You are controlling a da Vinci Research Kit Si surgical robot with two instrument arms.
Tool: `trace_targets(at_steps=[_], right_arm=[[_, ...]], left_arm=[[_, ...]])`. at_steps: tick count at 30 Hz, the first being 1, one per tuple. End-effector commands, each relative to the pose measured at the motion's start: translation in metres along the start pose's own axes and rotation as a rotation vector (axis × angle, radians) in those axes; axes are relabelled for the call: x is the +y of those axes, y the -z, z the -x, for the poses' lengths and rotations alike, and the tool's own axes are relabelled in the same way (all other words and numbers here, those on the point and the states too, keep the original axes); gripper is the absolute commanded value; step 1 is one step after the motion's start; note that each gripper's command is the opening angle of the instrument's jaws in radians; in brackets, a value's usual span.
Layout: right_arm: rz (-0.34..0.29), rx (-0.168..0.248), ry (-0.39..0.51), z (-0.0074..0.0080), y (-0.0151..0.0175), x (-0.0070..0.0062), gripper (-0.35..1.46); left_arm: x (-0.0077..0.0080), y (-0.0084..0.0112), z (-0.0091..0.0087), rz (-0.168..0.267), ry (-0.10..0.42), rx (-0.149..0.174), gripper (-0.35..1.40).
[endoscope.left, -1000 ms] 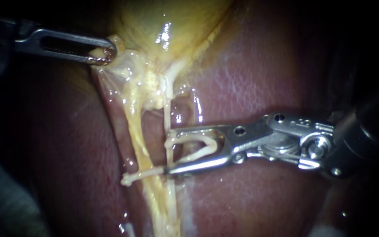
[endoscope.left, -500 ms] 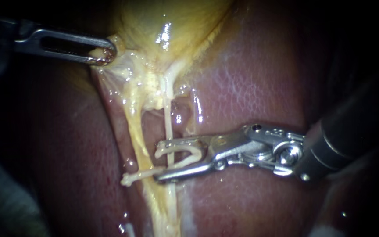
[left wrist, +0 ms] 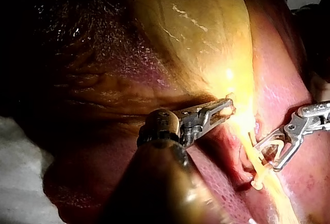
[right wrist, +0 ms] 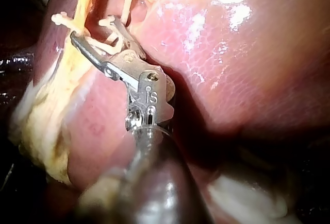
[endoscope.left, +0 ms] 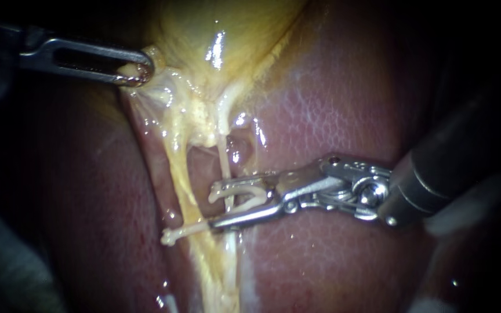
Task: Clipping second clip left tube
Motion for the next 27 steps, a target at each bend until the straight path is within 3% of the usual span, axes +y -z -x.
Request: trace_targets(at_steps=[1, 12, 15, 20, 27], right_arm=[[-0.013, -0.009, 0.0, -0.0002, -0.0002, -0.0001, 0.5], [-0.094, -0.063, -0.007, -0.0013, -0.0037, -0.0006, 0.5], [-0.134, -0.048, -0.014, -0.0015, -0.0043, -0.0008, 0.49], [-0.183, 0.021, -0.041, -0.0018, -0.0051, -0.001, 0.48], [-0.204, 0.056, -0.06, -0.0022, -0.0063, -0.0012, 0.48]], left_arm=[[0.0, 0.0, 0.0, 0.0, 0.0, 0.0, -0.35], [0.0, 0.0, 0.0, 0.0, 0.0, 0.0, -0.35], [0.0, -0.0001, 0.0, 0.0, 0.0, 0.0, -0.35], [0.0, -0.0001, 0.0, 0.0, 0.0, 0.0, -0.35], [0.0, -0.0001, -0.0001, 0.0, 0.0, 0.0, -0.35]])
